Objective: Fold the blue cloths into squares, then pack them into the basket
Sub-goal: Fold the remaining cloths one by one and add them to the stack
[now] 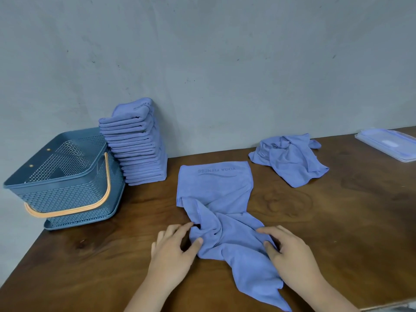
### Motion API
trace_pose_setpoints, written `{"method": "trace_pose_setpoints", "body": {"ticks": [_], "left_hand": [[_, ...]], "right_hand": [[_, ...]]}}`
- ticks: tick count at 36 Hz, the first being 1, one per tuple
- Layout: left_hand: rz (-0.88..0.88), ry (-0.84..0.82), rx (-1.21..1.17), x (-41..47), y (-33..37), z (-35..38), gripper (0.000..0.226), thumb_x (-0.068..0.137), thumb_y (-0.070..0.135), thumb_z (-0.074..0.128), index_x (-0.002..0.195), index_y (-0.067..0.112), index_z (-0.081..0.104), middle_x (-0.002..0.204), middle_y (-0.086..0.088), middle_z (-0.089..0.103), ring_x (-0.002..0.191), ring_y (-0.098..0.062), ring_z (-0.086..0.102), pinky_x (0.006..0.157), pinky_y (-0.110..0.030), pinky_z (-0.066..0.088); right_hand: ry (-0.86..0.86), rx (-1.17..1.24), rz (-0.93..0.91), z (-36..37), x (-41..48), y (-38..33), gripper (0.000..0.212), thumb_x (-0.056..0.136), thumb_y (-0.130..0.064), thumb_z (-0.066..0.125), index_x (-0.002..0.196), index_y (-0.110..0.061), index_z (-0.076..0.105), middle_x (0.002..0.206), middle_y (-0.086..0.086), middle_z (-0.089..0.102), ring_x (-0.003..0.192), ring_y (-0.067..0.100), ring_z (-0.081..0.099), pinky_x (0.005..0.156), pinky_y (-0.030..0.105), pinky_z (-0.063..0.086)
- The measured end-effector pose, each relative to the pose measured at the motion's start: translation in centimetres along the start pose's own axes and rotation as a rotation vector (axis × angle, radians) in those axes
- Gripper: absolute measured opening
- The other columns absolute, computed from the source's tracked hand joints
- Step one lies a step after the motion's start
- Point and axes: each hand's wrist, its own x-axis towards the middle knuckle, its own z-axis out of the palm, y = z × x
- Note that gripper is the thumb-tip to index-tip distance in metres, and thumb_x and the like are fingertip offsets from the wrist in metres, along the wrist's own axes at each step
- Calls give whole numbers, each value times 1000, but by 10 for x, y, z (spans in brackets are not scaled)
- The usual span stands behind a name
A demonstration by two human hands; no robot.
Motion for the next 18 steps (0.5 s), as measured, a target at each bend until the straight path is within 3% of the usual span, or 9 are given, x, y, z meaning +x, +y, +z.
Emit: {"method": "trace_pose_setpoints", "body": {"ticks": [3,5,7,8,9,11,13,15,18], "left_hand": [[34,-33,-54,6,3,-3,17,97,61,59,102,46,65,123,35,50,116,4,40,99,-29,30],[87,-73,-272,6,4,-7,20,100,43,67,91,26,70,118,24,62,115,0,50,101,-31,38],[103,-121,-592,1,5,-15,26,101,25,69,78,13,66,98,6,69,97,-14,62,90,-35,46],[84,-109,-742,-1,3,-19,33,99,23,71,72,10,58,82,-4,62,81,-25,58,77,-40,43],[43,-76,-870,-3,-1,-21,42,93,25,73,68,5,46,72,-13,46,69,-34,42,68,-40,34],[-53,2,-1039,-7,-11,-26,53,83,31,76,69,2,34,72,-10,33,70,-27,28,64,-38,22],[-138,-11,-1011,-11,-15,-34,53,81,33,76,69,-2,37,74,-9,39,70,-26,31,63,-36,22],[-201,-110,-825,-17,-17,-43,44,85,25,73,65,4,40,65,-8,37,58,-21,33,55,-31,22],[-219,-283,-462,-29,-17,-56,40,96,21,66,62,14,48,50,-9,43,43,-20,48,51,-29,33]], "right_hand": [[9,137,35,-2,0,0,42,97,-12,68,115,-49,69,113,-28,67,90,6,67,75,26,54],[5,291,68,-3,0,2,43,99,-6,66,118,-45,71,116,-26,70,96,5,69,85,29,55],[4,493,120,-8,0,4,44,100,1,63,122,-35,74,122,-18,74,112,6,70,99,36,55],[12,582,148,-11,1,3,44,99,5,61,123,-30,75,122,-14,75,117,9,70,102,39,54],[17,657,179,-16,1,3,45,99,8,59,123,-26,75,122,-10,76,118,11,70,103,40,53],[-7,746,258,-25,1,-1,48,97,13,56,121,-23,77,118,-6,78,115,13,72,101,40,54],[-80,716,303,-30,1,-1,51,94,16,53,115,-21,79,111,-2,80,108,17,75,97,40,57],[-162,586,322,-32,2,2,50,91,16,51,105,-22,82,100,0,81,97,20,77,90,37,59],[-218,360,310,-36,9,5,39,94,-1,55,89,-28,82,78,-2,77,62,20,70,62,33,55]]}}
